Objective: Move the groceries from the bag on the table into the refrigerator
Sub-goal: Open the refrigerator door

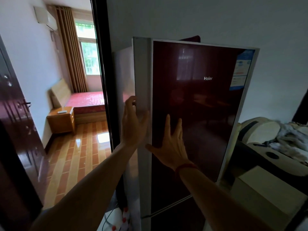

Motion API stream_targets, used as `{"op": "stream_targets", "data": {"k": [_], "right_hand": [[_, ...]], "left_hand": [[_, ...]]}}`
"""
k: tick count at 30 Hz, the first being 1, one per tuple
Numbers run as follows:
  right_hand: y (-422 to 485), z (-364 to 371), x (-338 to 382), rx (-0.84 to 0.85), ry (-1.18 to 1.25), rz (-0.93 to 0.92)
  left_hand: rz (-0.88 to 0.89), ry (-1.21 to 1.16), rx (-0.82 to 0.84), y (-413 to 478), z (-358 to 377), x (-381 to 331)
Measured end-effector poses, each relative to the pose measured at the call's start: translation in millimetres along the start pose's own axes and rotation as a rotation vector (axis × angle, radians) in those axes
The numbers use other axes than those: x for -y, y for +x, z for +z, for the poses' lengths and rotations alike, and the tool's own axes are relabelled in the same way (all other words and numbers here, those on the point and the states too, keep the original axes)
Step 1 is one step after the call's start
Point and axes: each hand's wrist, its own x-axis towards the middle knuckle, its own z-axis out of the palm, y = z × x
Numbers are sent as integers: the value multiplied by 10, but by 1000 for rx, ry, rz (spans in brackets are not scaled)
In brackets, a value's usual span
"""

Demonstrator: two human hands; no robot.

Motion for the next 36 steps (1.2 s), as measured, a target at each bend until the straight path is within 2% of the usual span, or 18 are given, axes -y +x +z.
{"op": "stream_targets", "data": {"k": [6, 9, 22, 36], "right_hand": [[60, 347, 140, -48, 56, 31], [59, 392, 160, -68, 59, 33], [6, 308, 164, -33, 127, 32], [-695, -107, -53, -108, 178, 20]], "left_hand": [[-129, -3, -152, 19, 16, 45], [-124, 50, -127, 14, 9, 77], [-265, 2, -122, 25, -65, -57], [-126, -113, -26, -716, -101, -762]]}}
